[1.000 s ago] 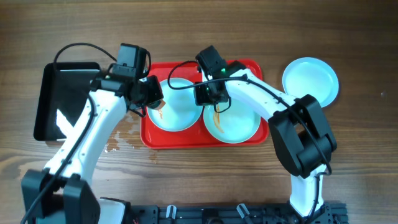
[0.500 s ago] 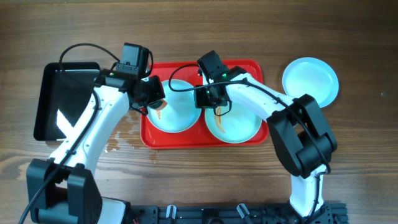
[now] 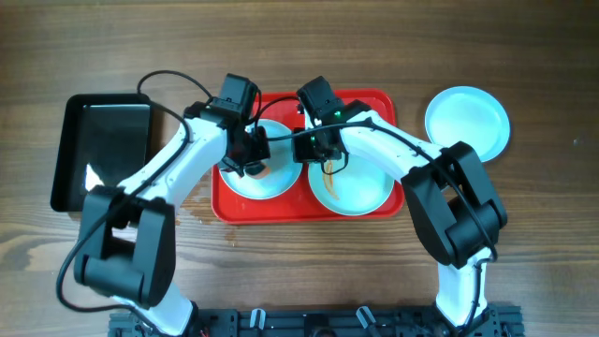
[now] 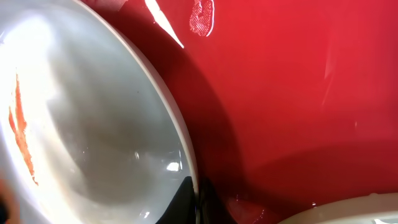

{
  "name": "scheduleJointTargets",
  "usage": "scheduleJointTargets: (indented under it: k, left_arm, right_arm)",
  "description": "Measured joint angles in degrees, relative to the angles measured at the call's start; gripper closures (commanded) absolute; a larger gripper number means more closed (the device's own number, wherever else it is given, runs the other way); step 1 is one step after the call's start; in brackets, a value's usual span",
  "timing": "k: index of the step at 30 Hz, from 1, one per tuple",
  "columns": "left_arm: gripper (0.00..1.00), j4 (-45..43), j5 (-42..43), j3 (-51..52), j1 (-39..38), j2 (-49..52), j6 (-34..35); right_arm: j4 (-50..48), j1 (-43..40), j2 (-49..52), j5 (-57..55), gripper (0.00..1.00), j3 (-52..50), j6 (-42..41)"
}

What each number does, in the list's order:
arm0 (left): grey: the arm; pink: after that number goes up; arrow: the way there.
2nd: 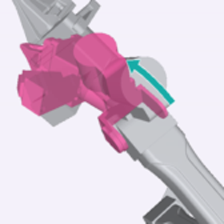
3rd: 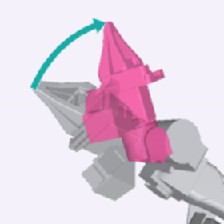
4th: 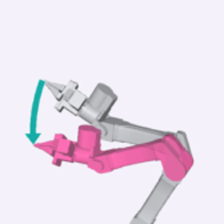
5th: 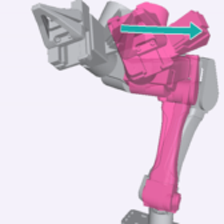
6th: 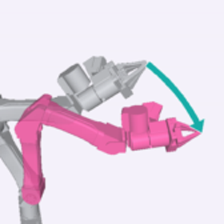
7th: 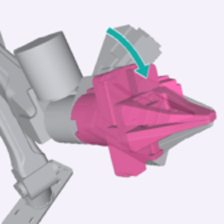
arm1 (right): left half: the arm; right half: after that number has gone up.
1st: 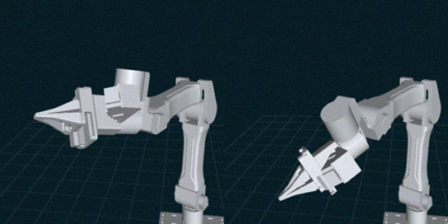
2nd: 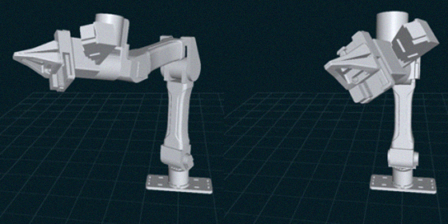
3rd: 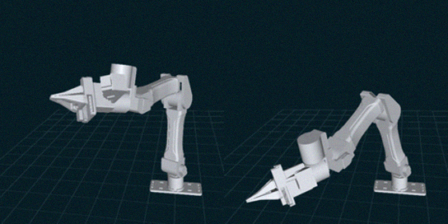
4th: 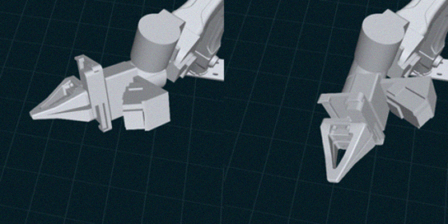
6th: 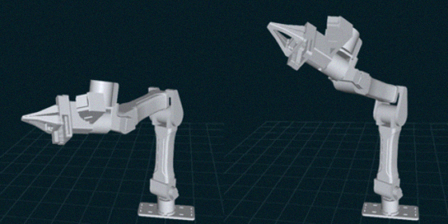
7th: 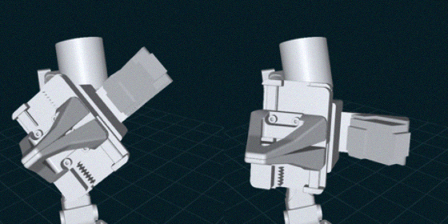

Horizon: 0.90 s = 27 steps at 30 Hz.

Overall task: Clean dirty plates on tray and stack at the side
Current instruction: 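Scrub the held plate with the sponge in the left gripper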

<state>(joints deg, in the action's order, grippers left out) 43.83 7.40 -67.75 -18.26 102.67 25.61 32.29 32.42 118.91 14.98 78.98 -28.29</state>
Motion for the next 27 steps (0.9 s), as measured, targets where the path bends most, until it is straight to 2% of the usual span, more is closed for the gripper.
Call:
scheduleJointTargets:
  k: [10,16,27]
  left_arm:
    - [0.96,-5.0,1.1,0.0,0.1,4.5,0.0]
    - [0.96,-5.1,1.4,0.0,0.0,6.6,0.0]
    - [0.96,0.7,-8.3,-0.8,1.9,6.6,-0.1]
  right_arm:
    - [0.0,0.0,0.0,0.0,0.96,0.0,-0.2]
    - [-0.1,0.0,0.0,0.0,0.96,0.0,-0.2]
    - [0.0,0.0,0.0,0.1,0.95,0.0,-0.2]
